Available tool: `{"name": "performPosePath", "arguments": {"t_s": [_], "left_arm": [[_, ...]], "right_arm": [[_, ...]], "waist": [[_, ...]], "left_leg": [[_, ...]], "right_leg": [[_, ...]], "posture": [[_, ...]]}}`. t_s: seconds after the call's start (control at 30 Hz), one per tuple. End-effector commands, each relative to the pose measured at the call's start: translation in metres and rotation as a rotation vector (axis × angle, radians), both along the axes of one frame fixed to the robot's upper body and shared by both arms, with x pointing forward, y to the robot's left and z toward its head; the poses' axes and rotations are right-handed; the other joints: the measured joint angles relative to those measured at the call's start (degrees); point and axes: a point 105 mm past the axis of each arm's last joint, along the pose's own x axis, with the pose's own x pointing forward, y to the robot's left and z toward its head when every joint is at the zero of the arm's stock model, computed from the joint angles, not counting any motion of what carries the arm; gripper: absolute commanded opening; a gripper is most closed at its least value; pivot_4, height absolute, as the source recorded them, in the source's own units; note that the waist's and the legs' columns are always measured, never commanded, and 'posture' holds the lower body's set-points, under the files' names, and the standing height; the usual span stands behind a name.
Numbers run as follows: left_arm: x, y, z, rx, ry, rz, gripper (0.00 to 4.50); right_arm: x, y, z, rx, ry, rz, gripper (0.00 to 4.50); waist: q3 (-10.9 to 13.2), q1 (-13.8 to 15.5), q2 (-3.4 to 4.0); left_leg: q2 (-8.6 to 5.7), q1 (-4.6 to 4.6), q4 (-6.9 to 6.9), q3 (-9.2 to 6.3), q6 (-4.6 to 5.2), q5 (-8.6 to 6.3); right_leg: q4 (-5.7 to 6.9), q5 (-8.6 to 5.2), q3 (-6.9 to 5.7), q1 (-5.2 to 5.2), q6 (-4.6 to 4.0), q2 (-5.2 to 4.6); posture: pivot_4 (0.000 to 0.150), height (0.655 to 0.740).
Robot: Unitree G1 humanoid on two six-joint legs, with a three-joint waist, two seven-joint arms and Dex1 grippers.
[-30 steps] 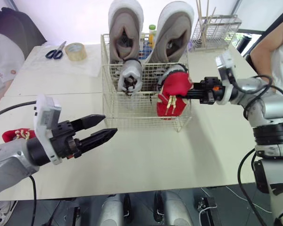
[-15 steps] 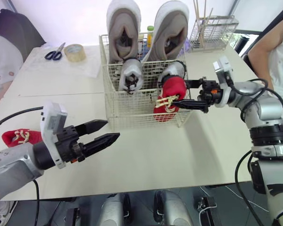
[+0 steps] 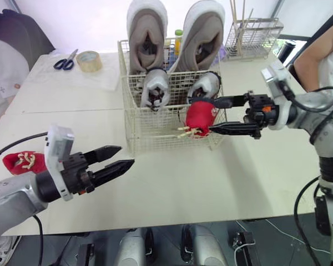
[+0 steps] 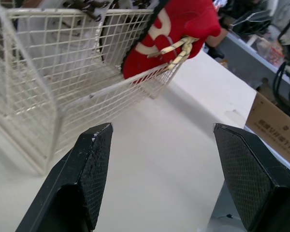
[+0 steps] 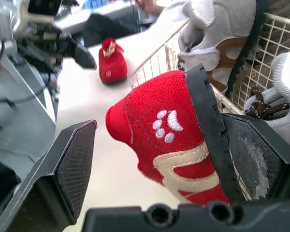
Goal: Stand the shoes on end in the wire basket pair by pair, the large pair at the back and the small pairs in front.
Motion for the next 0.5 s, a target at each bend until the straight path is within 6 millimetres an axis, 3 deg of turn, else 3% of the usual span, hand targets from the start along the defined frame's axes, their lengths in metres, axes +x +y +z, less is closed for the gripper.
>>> {"name": "performPosePath", "arguments": {"t_s": [0.03,0.2,0.33,0.5], "left_arm": [[0.002,0.007,0.006,0.021,-0.034,0.01,3.44],[0.005,0.01,0.003,0.026,-0.035,0.016,3.44],[0.004,0.017,0.005,0.021,-0.042,0.056,3.44],[0.003,0.025,0.011,0.026,-0.056,0.101,3.44]], "right_arm": [[0.002,-0.009,0.014,-0.007,-0.079,-0.047,4.4],[0.02,-0.026,0.01,-0.088,-0.15,-0.142,4.4],[0.028,-0.043,0.029,-0.087,-0.214,-0.199,4.4],[0.031,-0.044,0.051,-0.044,-0.274,-0.18,4.4]], "waist": [[0.0,-0.03,0.0],[0.0,-0.04,0.0],[0.01,-0.13,0.01],[0.01,-0.31,0.01]], "left_leg": [[0.0,0.0,0.0,0.01,0.0,0.0],[-0.01,-0.03,0.0,0.02,0.01,0.0],[-0.01,-0.1,0.0,0.08,0.02,0.0],[0.02,-0.11,0.0,0.1,0.02,0.0]], "right_leg": [[-0.01,0.0,0.0,0.0,0.0,0.0],[-0.01,0.0,0.0,-0.03,0.0,0.01],[0.02,0.0,0.0,-0.13,0.01,0.02],[0.04,0.0,0.01,-0.17,0.01,0.04]], "posture": [[0.15,0.74],[0.15,0.74],[0.15,0.74],[0.15,0.74]]}}
